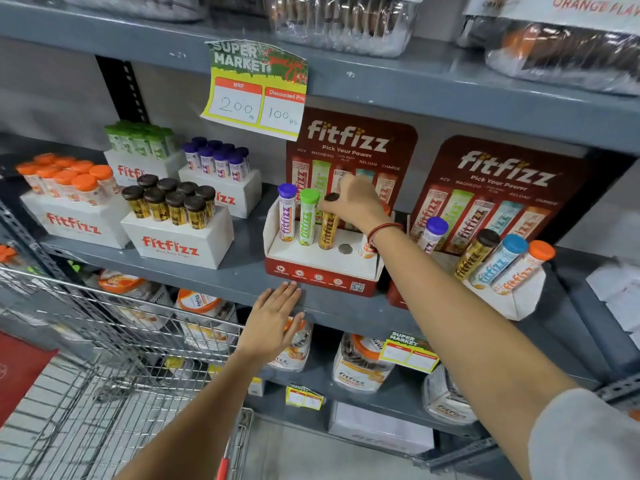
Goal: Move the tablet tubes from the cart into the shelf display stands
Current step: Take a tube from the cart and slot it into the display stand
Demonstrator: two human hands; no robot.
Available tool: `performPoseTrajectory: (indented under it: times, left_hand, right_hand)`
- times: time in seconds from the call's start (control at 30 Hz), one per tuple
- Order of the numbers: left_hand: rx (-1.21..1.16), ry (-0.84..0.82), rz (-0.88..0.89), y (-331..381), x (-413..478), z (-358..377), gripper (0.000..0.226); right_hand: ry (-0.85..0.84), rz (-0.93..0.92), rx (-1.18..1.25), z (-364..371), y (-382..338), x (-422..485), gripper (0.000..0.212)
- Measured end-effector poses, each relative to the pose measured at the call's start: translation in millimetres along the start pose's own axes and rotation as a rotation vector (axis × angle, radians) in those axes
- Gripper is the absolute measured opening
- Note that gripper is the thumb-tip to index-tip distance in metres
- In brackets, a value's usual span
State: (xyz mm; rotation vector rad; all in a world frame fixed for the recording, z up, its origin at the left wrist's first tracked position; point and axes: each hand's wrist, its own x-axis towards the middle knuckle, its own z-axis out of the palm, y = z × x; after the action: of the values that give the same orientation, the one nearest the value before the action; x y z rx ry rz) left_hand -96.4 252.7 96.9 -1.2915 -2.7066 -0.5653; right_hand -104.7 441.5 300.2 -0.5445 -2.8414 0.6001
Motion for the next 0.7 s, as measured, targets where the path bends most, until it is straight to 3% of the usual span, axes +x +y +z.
performPoseTrajectory:
  times: [0.13, 0.2, 0.3, 0.43, 0.5, 0.6, 0.7]
  left_hand:
    - [0.008, -0.006, 0.004, -1.6, 0.2, -0.3, 0.063]
    - [0.009, -0.008, 0.007, -2.0, 0.1, -0.7, 0.063]
    - [0.005, -0.011, 0.01, -2.1, 0.5, -2.3, 0.062]
    - [-0.054, 0.07, -0.048, -4.9, 0.5, -10.7, 0.044]
    - [-0.079, 0.127, -0.09, -9.0, -4.0, -20.0, 0.04]
    - [-0.098, 0.205, -0.151, -19.3, -21.4, -32.6, 0.036]
    - [-0.098, 0.266, -0.247, -32.2, -50.1, -40.6, 0.032]
  right_hand:
    - [0.098, -0.033, 0.009, 16.7, 3.1, 11.6, 0.032]
    - [0.126, -0.042, 0.006, 18.1, 5.0, 11.7, 0.025]
    - [0.096, -0.041, -0.003, 13.0, 1.7, 8.7, 0.025]
    - [0.052, 0.019, -0.058, 9.1, 0.9, 0.4, 0.035]
    - [0.143, 0.025, -0.086, 10.2, -0.2, -10.5, 0.04]
    - [0.383, -0.079, -0.105, 19.6, -7.3, -33.8, 0.031]
    - [0.371, -0.159, -0.016, 41.4, -23.6, -53.5, 0.028]
